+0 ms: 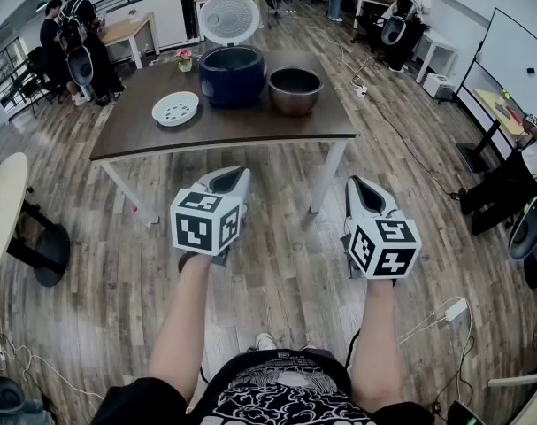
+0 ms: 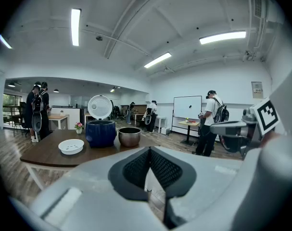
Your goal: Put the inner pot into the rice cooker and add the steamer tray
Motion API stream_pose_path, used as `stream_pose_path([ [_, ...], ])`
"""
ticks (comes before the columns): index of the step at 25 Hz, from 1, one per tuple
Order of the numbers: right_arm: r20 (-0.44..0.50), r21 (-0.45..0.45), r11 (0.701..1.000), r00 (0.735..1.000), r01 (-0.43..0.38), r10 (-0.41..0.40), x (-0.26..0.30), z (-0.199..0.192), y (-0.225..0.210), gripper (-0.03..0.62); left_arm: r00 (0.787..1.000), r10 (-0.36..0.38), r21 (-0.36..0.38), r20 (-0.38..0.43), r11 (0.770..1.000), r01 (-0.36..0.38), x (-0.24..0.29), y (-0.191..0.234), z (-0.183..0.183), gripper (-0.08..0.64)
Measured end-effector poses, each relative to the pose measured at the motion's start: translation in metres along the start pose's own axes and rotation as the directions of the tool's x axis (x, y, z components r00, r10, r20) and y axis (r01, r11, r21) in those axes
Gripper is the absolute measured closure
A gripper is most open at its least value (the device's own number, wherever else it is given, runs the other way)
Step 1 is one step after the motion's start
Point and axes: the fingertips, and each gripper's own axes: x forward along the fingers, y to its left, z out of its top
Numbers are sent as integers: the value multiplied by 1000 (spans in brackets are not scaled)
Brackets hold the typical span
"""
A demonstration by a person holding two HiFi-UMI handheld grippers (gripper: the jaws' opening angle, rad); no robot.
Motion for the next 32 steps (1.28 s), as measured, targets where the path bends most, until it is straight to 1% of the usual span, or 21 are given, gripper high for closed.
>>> stream_pose_path([
  [4,-8,1,1000,1000,7,-7,4,-5,6,592,1000,-5,-5,-6,1000,5,1,6,-6,558],
  [9,-1,16,1000,1000,11,-11,9,-4,2,591,1000,2,-5,-10,1000,-2,7,11,-7,558],
  [10,-3,18,1000,1000,11,-11,10,-5,1,580,1000,3,-8,-8,1000,-3,9,11,-7,558],
  [14,-11,27,1000,1000,7,-7,17,-10,-6,575,1000,3,-27,-1,1000,-3,20,11,-6,558],
  [18,-19,36,999,1000,-2,3,29,-16,-16,561,1000,-6,-35,-11,999,6,38,7,-6,557],
  [19,-23,37,999,1000,-5,6,33,-18,-19,557,1000,-7,-34,-16,999,7,43,6,-7,538],
  [22,-31,47,999,999,-16,18,46,-21,-30,534,1000,-5,-36,-23,999,5,61,6,-6,531],
  [23,-28,52,998,999,-20,21,50,-20,-35,527,1000,-2,-36,-24,999,1,67,6,-5,518],
  [26,-20,67,997,999,-36,37,65,-14,-51,502,1000,18,-34,-24,999,-18,82,8,3,499],
  [32,-12,85,993,997,-78,79,103,-2,-84,446,998,60,-54,-27,997,-61,120,15,22,423],
])
